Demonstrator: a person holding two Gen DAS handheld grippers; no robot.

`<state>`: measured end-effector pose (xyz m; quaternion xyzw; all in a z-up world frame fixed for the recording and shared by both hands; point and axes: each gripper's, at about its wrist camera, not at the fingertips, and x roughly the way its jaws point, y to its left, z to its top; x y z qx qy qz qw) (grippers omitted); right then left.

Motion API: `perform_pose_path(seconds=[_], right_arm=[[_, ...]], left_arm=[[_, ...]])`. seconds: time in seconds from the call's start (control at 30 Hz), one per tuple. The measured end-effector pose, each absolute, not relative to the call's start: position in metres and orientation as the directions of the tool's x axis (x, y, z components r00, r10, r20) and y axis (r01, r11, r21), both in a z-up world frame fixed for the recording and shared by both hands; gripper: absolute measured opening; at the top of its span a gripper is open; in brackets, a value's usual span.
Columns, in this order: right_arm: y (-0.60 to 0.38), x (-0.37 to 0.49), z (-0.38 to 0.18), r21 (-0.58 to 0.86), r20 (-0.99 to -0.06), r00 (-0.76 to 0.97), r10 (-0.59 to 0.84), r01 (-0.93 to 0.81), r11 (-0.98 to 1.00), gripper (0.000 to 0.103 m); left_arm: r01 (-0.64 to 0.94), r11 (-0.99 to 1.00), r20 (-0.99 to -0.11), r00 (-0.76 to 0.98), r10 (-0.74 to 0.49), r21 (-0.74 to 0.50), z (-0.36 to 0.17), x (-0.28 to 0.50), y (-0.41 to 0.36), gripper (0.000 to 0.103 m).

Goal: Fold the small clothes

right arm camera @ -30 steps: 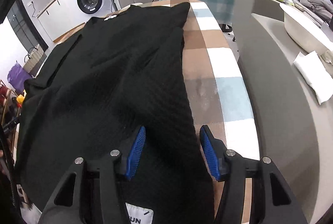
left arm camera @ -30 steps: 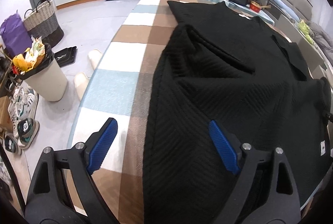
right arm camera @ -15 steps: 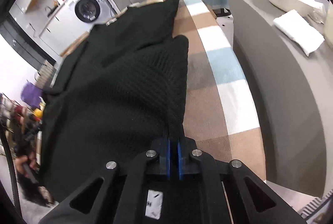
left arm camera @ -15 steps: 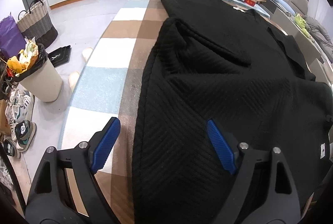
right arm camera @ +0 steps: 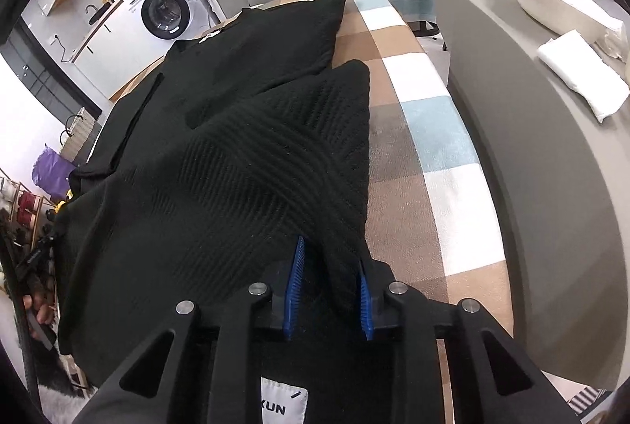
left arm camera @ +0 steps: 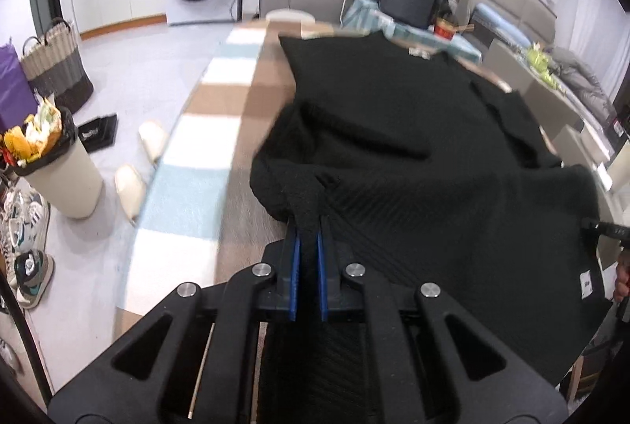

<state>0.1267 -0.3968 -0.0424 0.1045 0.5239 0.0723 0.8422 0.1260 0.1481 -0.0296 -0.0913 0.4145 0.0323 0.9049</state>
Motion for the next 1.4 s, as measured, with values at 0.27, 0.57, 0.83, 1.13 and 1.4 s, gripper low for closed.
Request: perform_pose_path(seconds=[0.27, 0.57, 0.83, 1.13, 1.4], right_arm=[[-0.4, 0.126, -0.01, 0.348, -0.765, 0.569, 0.303, -0.032, 0.937, 0.004], [-0.402, 0.144, -0.009, 0.359, -0.733, 0.623, 0.273, 0.014, 0.933, 0.004], [-0.403, 0.173, -0.011, 0.348, -0.712, 0.67, 0.211, 0.076, 0.934, 0.004], [-0.417, 0.193, -0.03, 0.316, -0.774, 0.61, 0.169, 0.142, 0.938, 0.046], [-0.399, 0.226, -0.04, 0.331, -0.776, 0.582, 0.243, 0.048, 0.942, 0.041]], left_arm=[[-0.139, 0.978, -0.716, 0.698, -0.016, -0.157, -0.006, 0.132, 0.155, 0.005], [-0.146, 0.975, -0.728, 0.685, -0.023, -0.168, -0.021, 0.159, 0.162, 0.005], [-0.162, 0.973, -0.721, 0.693, -0.006, -0.164, -0.027, 0.187, 0.165, 0.005], [-0.247, 0.956, -0.77, 0.637, 0.038, -0.158, -0.052, 0.199, 0.176, 0.057], [-0.205, 0.95, -0.774, 0.631, -0.055, -0.235, -0.069, 0.238, 0.173, 0.036]])
